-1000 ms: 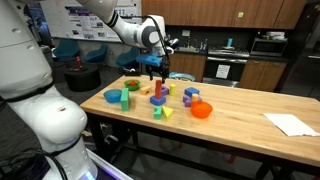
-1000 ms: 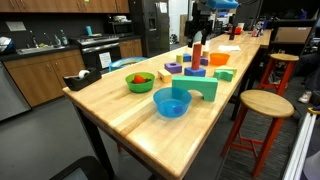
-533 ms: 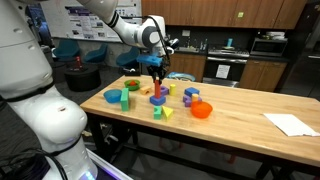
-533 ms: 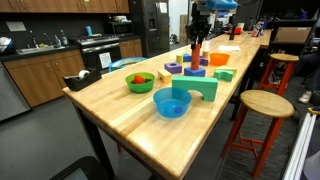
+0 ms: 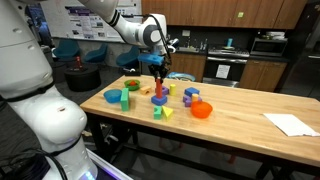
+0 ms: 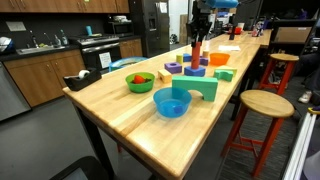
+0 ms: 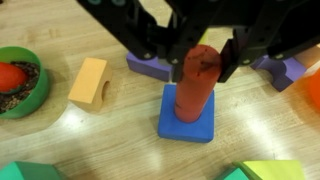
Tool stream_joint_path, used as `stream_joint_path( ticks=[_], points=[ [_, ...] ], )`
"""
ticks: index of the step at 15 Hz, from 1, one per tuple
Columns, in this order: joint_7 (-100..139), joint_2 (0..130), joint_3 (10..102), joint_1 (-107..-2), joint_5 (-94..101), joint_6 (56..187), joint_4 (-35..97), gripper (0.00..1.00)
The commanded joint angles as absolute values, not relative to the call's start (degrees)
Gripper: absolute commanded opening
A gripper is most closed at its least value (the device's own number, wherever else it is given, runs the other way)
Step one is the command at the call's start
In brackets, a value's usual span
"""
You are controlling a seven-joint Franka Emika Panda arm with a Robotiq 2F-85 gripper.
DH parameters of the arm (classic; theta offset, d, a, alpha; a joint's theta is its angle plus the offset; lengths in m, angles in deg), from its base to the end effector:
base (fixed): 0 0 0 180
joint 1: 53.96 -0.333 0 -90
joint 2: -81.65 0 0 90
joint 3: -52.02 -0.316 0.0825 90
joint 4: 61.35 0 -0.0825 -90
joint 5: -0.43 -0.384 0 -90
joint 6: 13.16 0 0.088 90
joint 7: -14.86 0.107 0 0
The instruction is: Move the purple block on the left backwards and move the red and blue stacked blocks to the right then place the yellow cylinder in the purple block on the left.
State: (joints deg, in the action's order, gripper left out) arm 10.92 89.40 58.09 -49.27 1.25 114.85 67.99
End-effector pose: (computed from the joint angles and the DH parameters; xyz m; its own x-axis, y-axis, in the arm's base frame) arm 0.4997 -0.0963 0.4295 0.9878 -0.1095 0.1110 -0.1108 -0.9938 0.0056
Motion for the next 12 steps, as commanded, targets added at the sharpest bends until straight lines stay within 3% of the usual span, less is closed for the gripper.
stream_joint_path(
  ticks=[1, 12],
  points=[
    [10.12, 90.44, 59.27, -48.06, 0.05, 113.1, 67.02, 0.13],
    [9.93, 89.91, 63.36, -44.22, -1.27, 113.73, 66.08, 0.13]
  ],
)
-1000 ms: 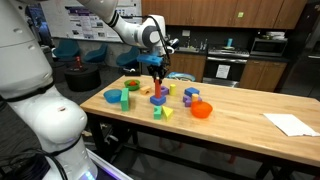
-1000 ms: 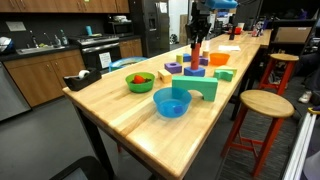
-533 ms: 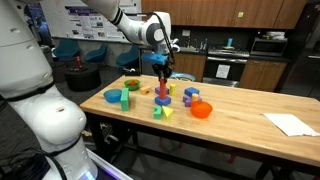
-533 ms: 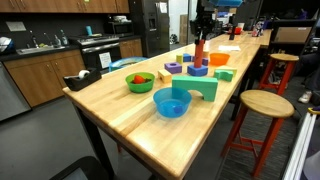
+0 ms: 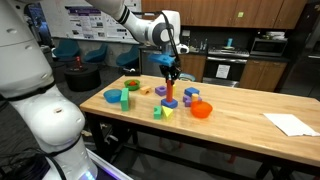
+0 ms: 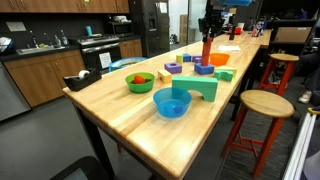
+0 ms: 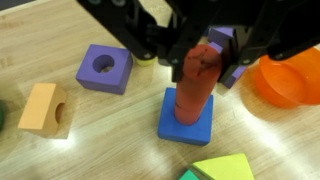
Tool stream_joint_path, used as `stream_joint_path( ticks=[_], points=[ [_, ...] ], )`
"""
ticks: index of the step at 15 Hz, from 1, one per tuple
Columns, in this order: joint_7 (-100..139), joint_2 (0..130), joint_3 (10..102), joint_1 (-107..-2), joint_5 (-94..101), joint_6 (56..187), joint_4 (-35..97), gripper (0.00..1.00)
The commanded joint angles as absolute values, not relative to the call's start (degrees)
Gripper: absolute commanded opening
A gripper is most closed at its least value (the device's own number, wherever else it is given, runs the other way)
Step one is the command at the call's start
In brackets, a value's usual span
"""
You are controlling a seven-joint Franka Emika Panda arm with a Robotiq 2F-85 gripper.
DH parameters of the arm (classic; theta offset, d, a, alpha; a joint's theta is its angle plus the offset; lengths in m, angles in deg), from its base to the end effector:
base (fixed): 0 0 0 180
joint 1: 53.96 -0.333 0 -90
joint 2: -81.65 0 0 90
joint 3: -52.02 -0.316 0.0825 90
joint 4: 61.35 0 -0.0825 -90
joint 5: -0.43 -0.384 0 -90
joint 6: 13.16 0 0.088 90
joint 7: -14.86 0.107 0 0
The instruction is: Move the purple block on the left backwards and move the red and blue stacked blocks to the right then place the yellow cylinder in the purple block on the left.
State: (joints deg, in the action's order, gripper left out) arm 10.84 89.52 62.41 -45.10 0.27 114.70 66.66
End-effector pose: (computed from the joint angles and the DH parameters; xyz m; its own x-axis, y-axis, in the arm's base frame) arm 0.4845 -0.1710 0.4405 0.9555 -0.2630 0.1336 -0.2630 -0.9646 -0.0178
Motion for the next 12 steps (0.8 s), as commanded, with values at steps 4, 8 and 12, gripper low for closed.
stream_joint_path(
  ticks=[4, 8, 12],
  points=[
    [9.61, 90.31, 64.91, -42.98, -2.21, 113.83, 66.34, 0.13],
    [9.44, 90.39, 66.53, -41.79, -4.16, 113.88, 66.53, 0.13],
    [9.36, 90.57, 67.8, -40.68, -5.6, 113.84, 66.54, 0.13]
  ],
)
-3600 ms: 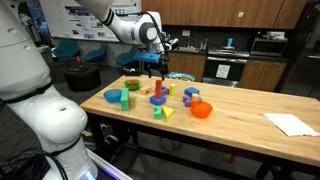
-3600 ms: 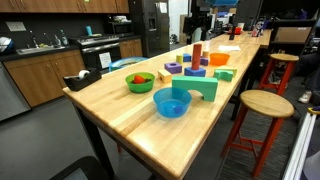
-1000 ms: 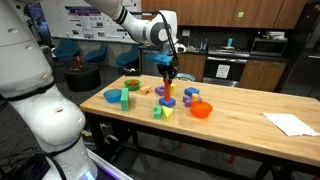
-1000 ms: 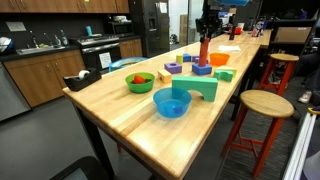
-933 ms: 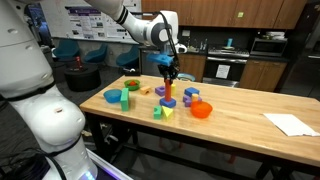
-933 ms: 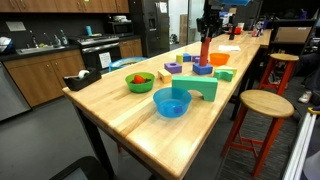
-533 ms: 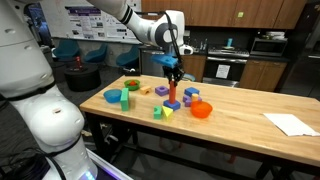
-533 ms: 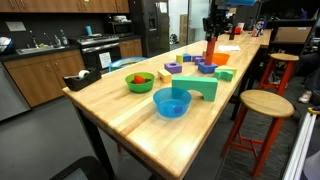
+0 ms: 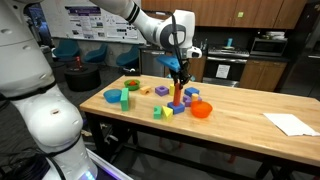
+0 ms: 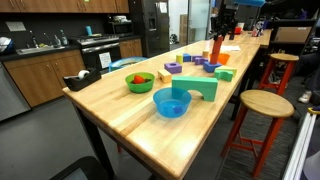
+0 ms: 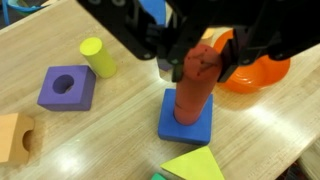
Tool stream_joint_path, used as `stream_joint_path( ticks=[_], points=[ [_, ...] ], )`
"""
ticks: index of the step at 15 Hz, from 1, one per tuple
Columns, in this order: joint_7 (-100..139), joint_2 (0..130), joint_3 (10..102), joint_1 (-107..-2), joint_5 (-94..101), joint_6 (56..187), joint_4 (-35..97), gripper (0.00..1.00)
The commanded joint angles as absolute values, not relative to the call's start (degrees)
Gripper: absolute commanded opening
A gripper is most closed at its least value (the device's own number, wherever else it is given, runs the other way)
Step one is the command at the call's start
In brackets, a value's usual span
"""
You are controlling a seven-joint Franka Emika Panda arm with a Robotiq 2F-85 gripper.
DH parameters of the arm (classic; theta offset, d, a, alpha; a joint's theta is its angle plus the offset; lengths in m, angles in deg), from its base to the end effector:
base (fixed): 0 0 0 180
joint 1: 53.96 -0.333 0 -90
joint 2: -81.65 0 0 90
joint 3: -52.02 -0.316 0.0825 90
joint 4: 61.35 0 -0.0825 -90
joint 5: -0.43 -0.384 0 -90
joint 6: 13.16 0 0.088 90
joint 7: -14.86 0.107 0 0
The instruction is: Move the purple block on the left backwards and move the red and blue stacked blocks to the right then place the yellow cylinder in the purple block on the left.
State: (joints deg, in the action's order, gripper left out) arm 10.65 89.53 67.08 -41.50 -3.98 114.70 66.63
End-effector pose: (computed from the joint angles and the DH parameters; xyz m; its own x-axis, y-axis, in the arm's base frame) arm 0.4559 -0.2378 0.4397 0.8895 -0.4367 0.1342 -0.4276 -0.8993 -0.0922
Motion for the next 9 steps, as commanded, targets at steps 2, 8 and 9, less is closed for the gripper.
stream_joint_path(
  ticks=[2, 8, 9],
  points=[
    [9.48, 90.48, 68.05, -40.46, -5.71, 113.39, 66.34, 0.19],
    [10.08, 91.64, 67.48, -40.72, -4.38, 113.75, 66.64, 0.87],
    [10.28, 92.22, 67.21, -40.8, -3.94, 114.04, 66.83, 0.93]
  ],
)
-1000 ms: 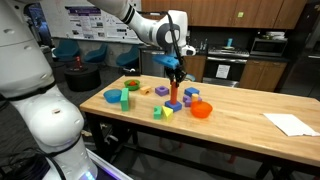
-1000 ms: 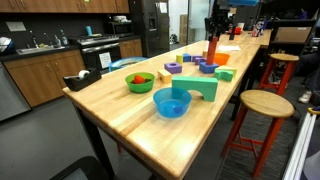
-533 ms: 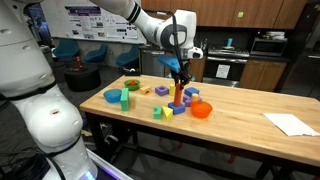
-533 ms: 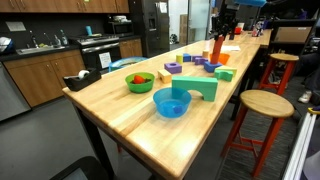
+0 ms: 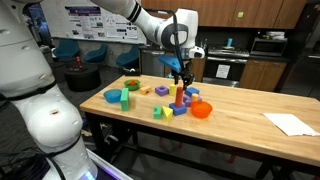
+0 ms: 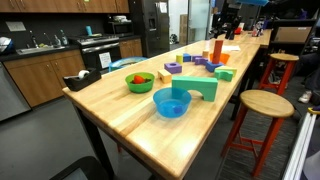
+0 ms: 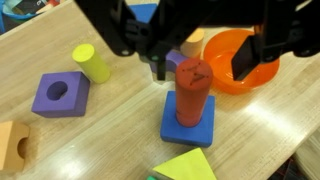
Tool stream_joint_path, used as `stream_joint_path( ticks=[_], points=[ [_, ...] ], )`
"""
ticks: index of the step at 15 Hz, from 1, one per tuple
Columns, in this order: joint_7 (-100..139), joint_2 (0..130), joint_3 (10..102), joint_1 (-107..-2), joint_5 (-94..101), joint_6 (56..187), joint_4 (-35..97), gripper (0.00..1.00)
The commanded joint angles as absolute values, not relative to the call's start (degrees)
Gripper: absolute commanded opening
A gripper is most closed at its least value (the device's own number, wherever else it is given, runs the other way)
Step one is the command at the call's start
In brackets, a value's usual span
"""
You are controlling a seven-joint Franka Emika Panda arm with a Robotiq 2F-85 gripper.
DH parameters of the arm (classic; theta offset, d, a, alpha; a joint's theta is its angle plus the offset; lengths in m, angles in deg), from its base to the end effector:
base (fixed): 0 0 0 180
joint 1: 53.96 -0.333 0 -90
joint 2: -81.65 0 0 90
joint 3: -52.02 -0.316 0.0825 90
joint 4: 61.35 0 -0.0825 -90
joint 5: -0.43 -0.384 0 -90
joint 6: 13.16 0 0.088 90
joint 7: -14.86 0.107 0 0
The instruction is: Move the purple block on the left backwards and move the red and blue stacked blocks to the right then place the yellow cylinder in the purple block on the left.
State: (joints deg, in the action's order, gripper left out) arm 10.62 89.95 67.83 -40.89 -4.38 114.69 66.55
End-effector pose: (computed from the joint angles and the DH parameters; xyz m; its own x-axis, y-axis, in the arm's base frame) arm 0.4497 -0.2485 0.4437 0.8760 -0.4609 0.1420 -0.4503 -0.8871 -0.1016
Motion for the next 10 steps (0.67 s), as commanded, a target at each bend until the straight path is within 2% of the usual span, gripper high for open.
stream_joint_path(
  ticks=[1, 10],
  points=[
    [10.46, 92.77, 66.91, -40.88, -3.42, 114.39, 66.99, 0.99],
    [1.93, 98.49, 61.88, -46.45, -1.37, 114.06, 67.93, 1.0]
  ],
)
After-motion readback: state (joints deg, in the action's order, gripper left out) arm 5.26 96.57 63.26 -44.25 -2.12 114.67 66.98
